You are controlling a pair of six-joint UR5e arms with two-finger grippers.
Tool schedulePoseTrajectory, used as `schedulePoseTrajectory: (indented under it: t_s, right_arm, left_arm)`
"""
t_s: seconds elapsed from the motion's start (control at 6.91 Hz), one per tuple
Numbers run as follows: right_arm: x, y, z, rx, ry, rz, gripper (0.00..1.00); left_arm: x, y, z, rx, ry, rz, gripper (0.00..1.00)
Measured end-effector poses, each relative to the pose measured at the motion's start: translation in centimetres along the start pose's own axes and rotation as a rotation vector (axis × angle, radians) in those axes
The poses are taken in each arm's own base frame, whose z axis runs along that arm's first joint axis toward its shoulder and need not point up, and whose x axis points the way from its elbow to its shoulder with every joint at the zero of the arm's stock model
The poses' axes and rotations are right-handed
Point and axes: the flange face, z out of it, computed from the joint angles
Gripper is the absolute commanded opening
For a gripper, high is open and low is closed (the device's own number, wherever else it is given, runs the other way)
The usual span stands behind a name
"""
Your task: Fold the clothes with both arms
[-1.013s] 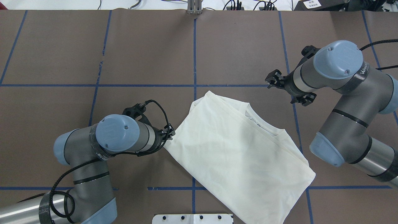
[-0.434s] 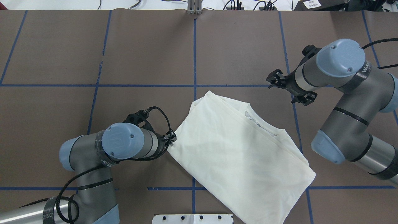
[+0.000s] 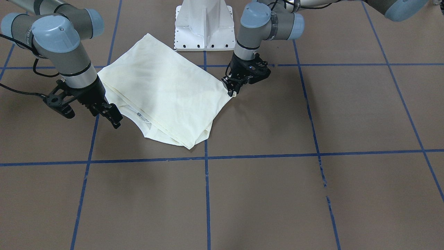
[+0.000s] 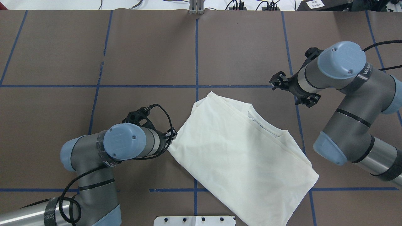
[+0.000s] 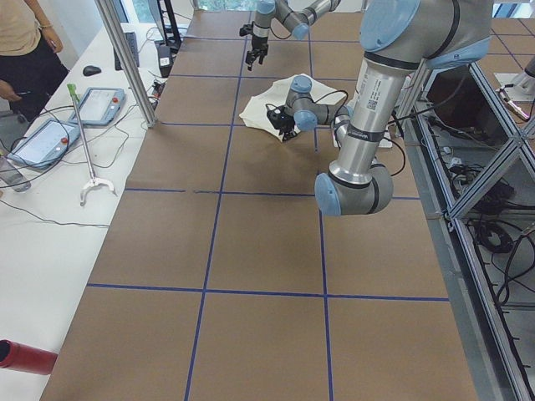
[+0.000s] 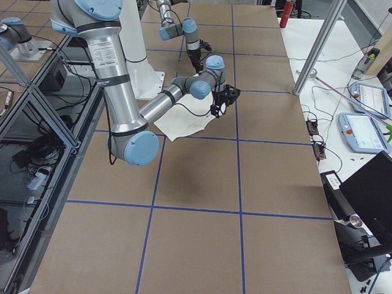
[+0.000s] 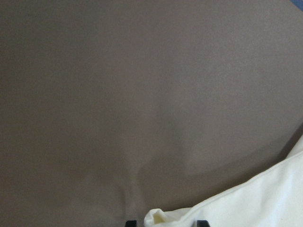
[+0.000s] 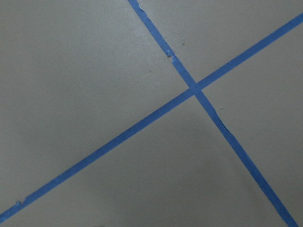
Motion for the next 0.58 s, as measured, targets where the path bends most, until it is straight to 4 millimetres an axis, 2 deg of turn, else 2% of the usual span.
schedulePoseTrajectory:
  t_s: [0.29,0.43,0.58]
  right_arm:
    - [0.0,0.0,0.3,0.0,0.004,-0.004,1.0]
    - [-0.1,0.0,0.4,-0.001,0.004,-0.007,1.0]
    - [-0.2,0.1,0.4,-0.002,0.002,-0.009,1.0]
  left_arm:
    - [0.2,-1.2,-0.2,0.017,0.002,-0.002,0.0]
    - [0.5,-3.3,-0.7,0.044,0.005,0.024,0.0]
    - [1.0,-7.1,-1.4,0.091,0.01,0.08,0.0]
